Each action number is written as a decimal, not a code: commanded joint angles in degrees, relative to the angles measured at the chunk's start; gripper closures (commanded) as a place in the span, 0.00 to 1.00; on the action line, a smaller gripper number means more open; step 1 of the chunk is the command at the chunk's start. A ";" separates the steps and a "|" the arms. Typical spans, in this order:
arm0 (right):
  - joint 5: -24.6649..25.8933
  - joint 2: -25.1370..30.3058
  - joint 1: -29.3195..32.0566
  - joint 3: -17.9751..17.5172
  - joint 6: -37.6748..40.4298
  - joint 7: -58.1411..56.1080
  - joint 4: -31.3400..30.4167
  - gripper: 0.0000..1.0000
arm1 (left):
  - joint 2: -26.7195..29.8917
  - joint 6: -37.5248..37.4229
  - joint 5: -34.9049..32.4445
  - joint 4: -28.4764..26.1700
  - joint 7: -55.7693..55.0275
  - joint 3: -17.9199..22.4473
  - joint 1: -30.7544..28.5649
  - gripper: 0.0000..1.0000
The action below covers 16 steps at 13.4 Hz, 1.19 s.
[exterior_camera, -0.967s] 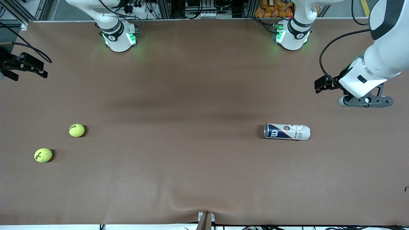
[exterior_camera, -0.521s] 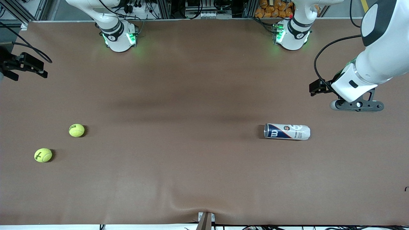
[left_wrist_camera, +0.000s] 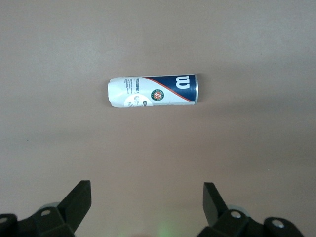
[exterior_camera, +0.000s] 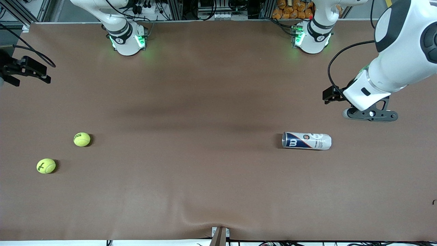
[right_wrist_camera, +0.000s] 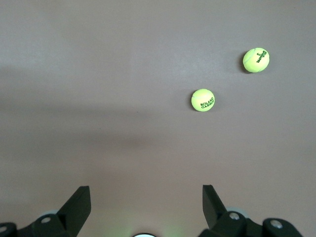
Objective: Insert tennis ball vertically with right arm
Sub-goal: 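Move the left gripper toward the lying white-and-blue tennis can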
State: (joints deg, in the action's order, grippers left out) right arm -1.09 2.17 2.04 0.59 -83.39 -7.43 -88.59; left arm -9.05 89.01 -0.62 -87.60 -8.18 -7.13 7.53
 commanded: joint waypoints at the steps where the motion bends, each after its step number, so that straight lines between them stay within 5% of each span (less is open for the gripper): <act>1: -0.49 0.90 1.56 -1.03 0.34 0.31 -0.35 0.00 | -1.32 0.20 -0.26 0.94 -0.70 0.10 0.56 0.00; 16: -0.49 0.99 1.56 -1.03 0.42 0.31 -0.44 0.00 | -7.47 2.31 -2.29 0.76 0.27 0.02 11.63 0.00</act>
State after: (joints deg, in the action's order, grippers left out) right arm -1.09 2.17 2.07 0.61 -83.33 -7.43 -88.59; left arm -14.69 91.00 -1.60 -87.62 -8.05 -7.27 17.47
